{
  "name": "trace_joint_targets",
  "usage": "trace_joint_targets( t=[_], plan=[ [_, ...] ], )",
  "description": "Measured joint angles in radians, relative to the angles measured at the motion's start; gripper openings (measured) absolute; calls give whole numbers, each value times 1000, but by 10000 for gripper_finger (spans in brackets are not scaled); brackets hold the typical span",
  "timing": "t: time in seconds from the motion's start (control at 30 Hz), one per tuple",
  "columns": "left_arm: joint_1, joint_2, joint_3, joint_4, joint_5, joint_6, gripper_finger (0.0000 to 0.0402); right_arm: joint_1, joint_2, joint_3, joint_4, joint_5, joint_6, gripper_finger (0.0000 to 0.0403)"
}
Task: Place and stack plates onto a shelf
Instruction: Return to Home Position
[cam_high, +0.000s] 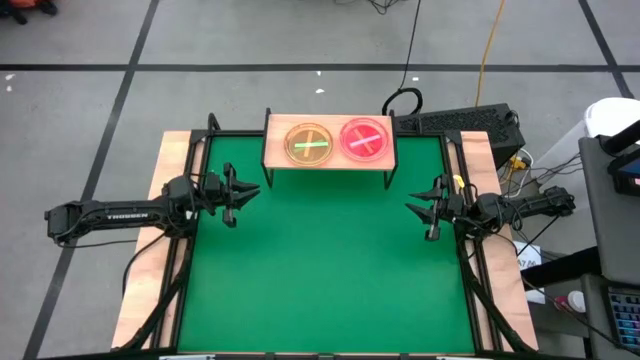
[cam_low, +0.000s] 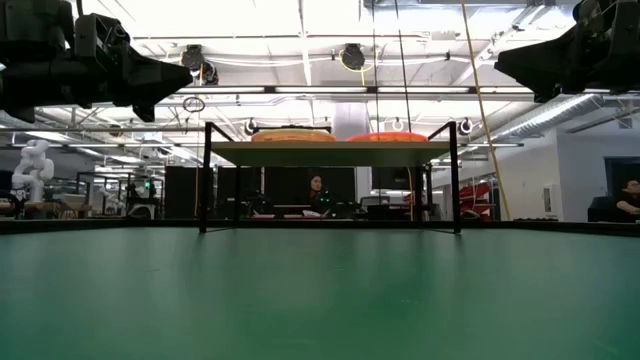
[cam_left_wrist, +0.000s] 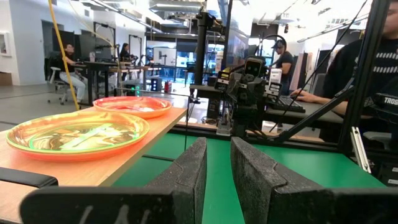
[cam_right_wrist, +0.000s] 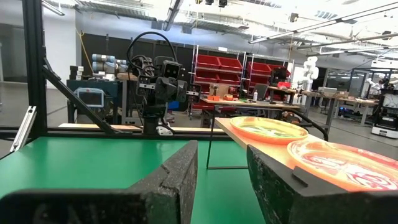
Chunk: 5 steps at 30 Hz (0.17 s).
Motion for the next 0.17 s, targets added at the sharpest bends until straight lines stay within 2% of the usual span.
trace_joint_targets(
  t=[0.17],
  plan=[
    [0,0,0,0,0,0,76,0,0,0,0,0,0,121]
  ],
)
